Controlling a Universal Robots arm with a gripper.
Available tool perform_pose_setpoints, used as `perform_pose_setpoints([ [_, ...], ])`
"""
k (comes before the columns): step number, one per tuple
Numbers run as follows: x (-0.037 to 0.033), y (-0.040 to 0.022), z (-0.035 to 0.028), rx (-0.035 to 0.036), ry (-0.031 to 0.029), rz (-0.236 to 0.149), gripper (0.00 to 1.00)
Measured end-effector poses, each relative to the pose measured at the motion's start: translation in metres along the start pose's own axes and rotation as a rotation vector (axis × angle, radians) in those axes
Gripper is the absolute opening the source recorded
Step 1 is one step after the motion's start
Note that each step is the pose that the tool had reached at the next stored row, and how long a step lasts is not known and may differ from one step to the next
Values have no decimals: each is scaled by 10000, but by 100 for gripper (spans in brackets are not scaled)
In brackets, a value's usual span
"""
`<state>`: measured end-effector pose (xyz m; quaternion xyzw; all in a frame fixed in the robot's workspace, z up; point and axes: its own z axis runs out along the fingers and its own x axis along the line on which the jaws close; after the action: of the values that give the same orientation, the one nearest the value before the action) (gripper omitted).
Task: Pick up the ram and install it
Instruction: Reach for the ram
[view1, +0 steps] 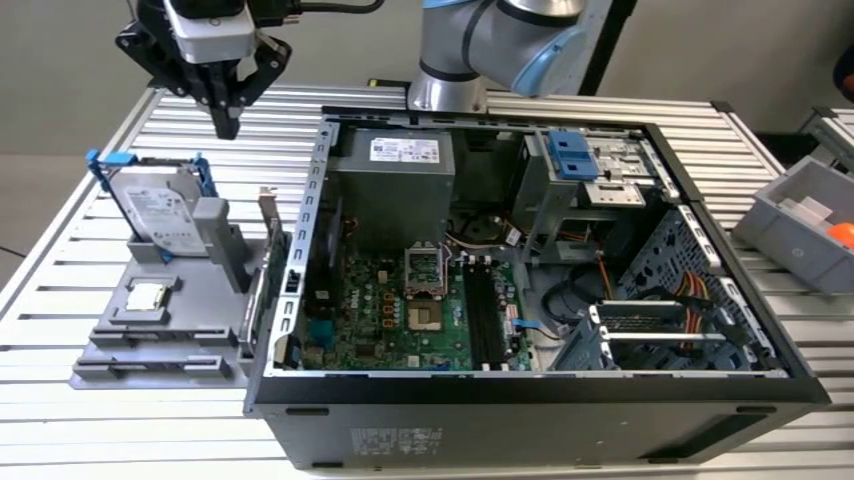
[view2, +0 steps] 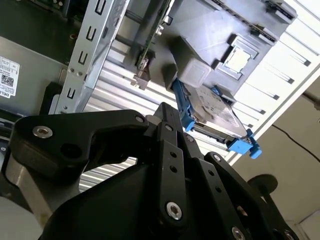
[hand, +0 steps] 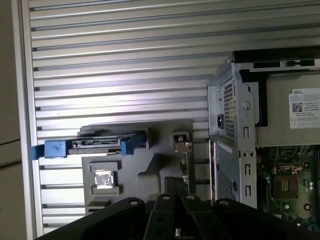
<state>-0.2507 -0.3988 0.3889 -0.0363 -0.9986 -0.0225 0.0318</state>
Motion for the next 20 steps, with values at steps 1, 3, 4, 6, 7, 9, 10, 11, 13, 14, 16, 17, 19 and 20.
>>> perform_pose_setpoints([
  [1, 3, 0, 0, 1, 8, 1, 0],
  [3, 7, -1, 1, 3, 25, 1, 0],
  [4, 9, -1, 1, 4, 34, 2, 0],
  [6, 13, -1, 2, 5, 48, 3, 0],
  [7, 15, -1, 4, 5, 56, 3, 0],
  [9, 19, -2, 4, 7, 73, 4, 0],
  [10, 21, -2, 5, 6, 79, 4, 0],
  [11, 23, -2, 6, 7, 88, 5, 0],
  [13, 28, -2, 7, 8, 102, 5, 0],
  [14, 30, -2, 7, 9, 109, 6, 0],
  [16, 36, -3, 8, 10, 125, 6, 0],
  [17, 38, -3, 9, 10, 133, 6, 0],
  [19, 43, -4, 11, 11, 150, 7, 0],
  [20, 45, -4, 11, 13, 158, 8, 0],
])
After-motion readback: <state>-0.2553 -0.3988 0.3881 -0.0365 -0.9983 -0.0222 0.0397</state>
